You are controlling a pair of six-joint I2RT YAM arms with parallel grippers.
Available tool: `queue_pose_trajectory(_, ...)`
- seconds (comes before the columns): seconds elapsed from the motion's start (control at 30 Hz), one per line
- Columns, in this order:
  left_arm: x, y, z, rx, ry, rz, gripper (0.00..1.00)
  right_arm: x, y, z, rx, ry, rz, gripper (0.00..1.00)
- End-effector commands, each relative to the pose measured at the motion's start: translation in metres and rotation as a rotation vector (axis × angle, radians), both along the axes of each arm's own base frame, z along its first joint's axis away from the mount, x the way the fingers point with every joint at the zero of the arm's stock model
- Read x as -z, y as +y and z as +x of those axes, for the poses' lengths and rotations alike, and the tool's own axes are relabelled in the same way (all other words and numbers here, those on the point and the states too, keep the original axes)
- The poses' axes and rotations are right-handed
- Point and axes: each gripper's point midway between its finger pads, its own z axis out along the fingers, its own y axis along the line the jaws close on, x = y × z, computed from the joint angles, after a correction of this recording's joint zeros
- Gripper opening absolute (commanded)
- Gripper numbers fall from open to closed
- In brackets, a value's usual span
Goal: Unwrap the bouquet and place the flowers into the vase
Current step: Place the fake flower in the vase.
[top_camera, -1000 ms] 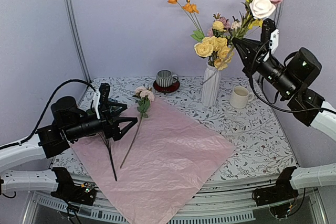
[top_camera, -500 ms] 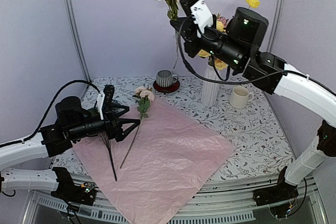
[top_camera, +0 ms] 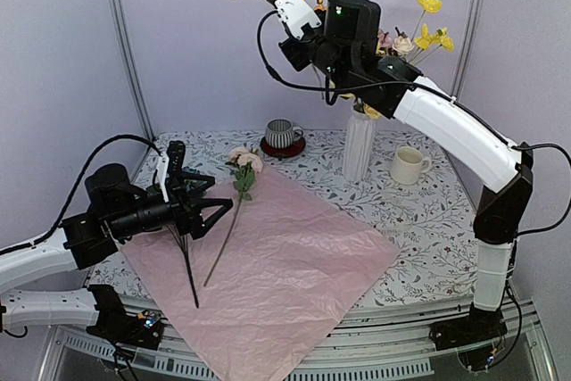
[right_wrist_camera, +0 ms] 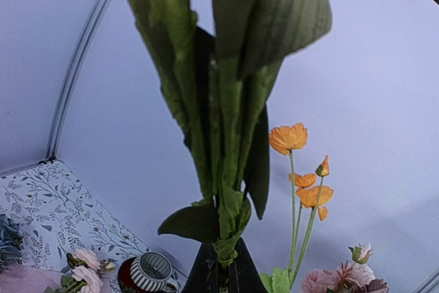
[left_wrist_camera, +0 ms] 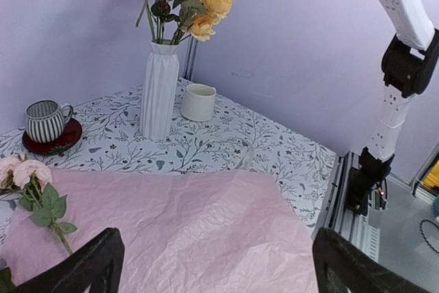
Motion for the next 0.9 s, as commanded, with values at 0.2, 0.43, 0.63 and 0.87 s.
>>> queue_pose_trajectory(0.2, 0.006, 0.0, -0.001, 0.0, 0.0, 0.01, 0.98, -0.009, -0.074, 0.041, 0.119, 0.073, 0.104, 0.01)
queue_pose_trajectory(0.43, 0.008, -0.002, -0.001, 0.005, 0.005, 0.012, 0.98, 0.012, -0.099, 0.065, 0.176, 0.15, 0.116, 0.01)
queue_pose_trajectory(0.63, 0.009, -0.002, 0.001, -0.002, 0.008, 0.016, 0.98, 0.019, -0.111, 0.072, 0.202, 0.168, 0.12, 0.01)
queue_pose_trajectory(0.87, 0.01, -0.002, 0.002, -0.005, 0.012, 0.018, 0.98, 0.007, -0.12, 0.07, 0.212, 0.136, 0.133, 0.01)
